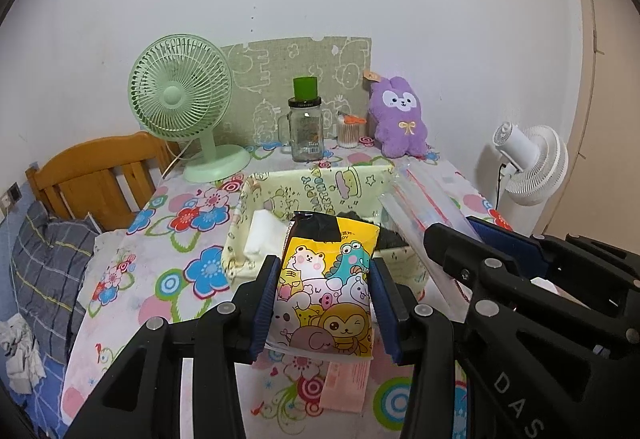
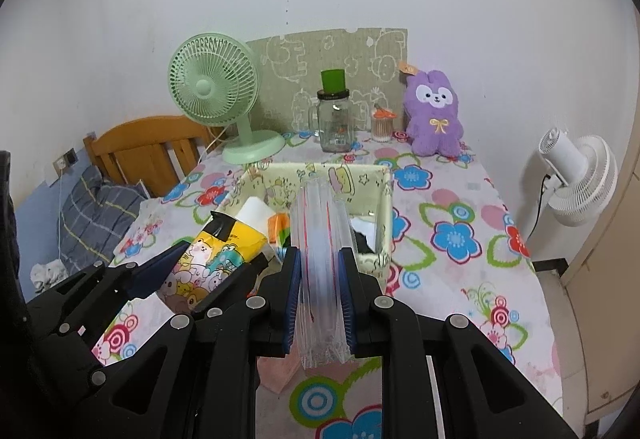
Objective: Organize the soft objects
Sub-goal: 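Carry the cartoon tissue pack and clear bags over the basket with both tools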
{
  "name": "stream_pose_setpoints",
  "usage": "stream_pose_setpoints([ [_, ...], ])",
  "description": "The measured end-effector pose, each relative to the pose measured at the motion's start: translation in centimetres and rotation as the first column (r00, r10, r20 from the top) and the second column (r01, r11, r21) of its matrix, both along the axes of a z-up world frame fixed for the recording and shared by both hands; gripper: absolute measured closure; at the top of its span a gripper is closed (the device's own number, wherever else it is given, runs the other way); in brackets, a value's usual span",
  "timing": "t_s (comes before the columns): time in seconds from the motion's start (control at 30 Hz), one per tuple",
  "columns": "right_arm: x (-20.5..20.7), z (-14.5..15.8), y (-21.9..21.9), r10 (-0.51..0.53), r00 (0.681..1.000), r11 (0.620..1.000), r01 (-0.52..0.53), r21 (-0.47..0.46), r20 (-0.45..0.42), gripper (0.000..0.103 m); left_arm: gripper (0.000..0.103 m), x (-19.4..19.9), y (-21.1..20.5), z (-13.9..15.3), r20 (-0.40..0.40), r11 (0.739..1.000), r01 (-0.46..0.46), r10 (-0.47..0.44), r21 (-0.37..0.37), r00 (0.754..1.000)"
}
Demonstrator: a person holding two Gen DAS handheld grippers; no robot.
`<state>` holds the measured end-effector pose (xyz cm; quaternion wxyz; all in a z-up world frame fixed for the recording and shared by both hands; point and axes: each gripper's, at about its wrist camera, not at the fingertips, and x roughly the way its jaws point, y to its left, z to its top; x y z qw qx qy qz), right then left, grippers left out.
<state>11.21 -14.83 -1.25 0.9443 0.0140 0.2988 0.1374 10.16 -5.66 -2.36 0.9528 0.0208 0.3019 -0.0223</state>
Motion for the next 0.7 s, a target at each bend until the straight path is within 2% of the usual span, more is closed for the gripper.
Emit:
stream_pose_setpoints([
  [0.4,3.4,0.5,0.6,0.002,1.000,1.000,-0.003,0.003,0.013,0.081,0.057,3.1,0.6,0.4,0.011,1.000,-0.007,0.007,0.000,1.000],
  [0.7,5.6,0.4,0.8,0.012,1.000,1.000,-0.012,0.023,0.012,0.081,0.057,5.4,0.8,0.6,0.013,1.000,-0.010,0.010,0.029,1.000],
])
